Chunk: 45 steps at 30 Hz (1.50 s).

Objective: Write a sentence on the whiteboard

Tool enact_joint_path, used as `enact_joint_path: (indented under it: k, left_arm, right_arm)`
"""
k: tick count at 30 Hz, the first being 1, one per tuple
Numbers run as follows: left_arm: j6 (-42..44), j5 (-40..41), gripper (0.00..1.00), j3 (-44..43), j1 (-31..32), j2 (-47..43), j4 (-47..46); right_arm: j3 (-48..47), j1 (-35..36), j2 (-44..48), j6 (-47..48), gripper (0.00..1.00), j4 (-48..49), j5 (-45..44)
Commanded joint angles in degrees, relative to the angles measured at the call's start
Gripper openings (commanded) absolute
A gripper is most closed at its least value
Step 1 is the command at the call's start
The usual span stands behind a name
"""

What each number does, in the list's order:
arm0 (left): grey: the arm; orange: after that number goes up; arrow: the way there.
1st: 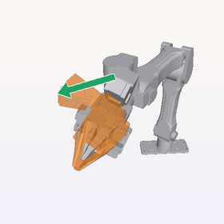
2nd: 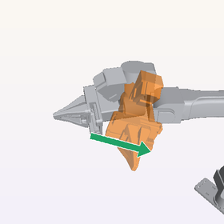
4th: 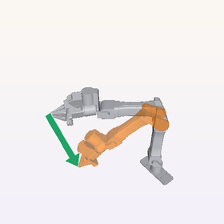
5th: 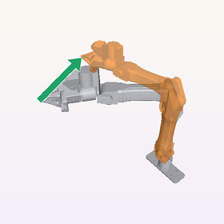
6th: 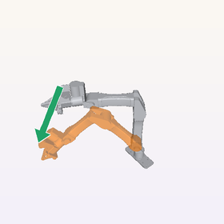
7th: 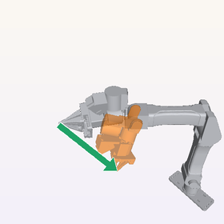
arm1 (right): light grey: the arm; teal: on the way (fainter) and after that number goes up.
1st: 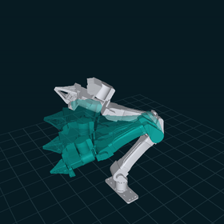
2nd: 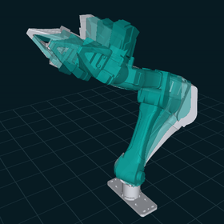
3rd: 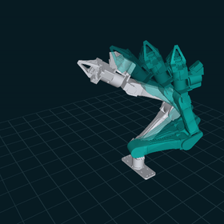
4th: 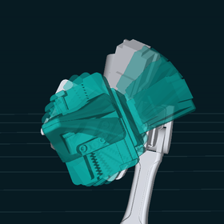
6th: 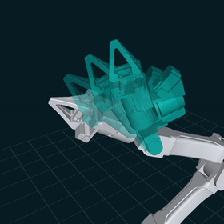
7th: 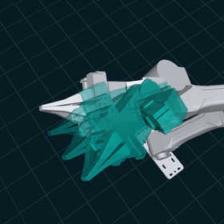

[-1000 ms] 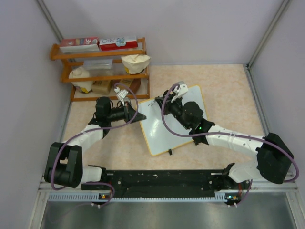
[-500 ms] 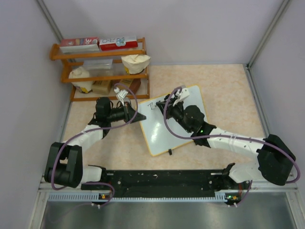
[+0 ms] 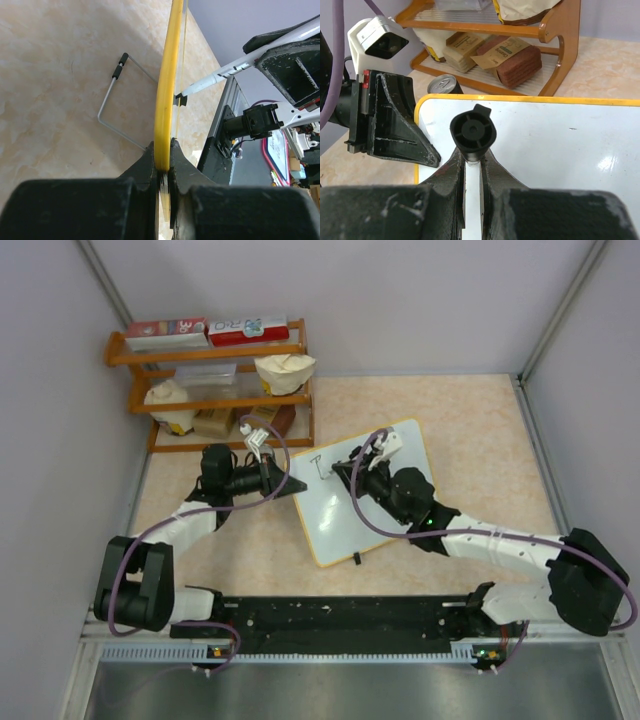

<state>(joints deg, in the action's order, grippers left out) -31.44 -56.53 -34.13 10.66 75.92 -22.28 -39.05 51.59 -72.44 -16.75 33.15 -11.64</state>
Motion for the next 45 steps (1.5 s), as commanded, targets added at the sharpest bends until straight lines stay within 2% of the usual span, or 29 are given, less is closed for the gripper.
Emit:
enact_joint_path:
  k: [1, 7, 19, 36, 45]
  left_arm:
    - [7.5, 2.1, 0.0, 1.0, 0.6, 0.2, 0.4]
    - [7.8, 2.1, 0.0, 0.8, 0.5, -0.1, 0.8]
    - [7.8, 1.8, 0.0, 0.8, 0.6, -0.1, 0.9]
    - [7.9, 2.0, 0.0, 0.5, 0.6, 0.5, 1.0]
    - [7.8, 2.1, 0.0, 1.3, 0.5, 1.0, 0.6]
  right_arm:
    - [-2.3, 0.1, 3.6, 0.0, 0.0, -1.0, 0.3]
    - [-3.1, -0.5, 5.2, 0.2, 0.0, 1.7, -1.5]
    - [-6.5, -4.0, -0.4, -1.6, 0.0, -1.3, -1.2]
    - [-3.1, -4.0, -1.0, -3.2, 0.0, -2.5, 2.3]
    - [0.4, -4.0, 0.8, -4.5, 0.0, -2.6, 0.7]
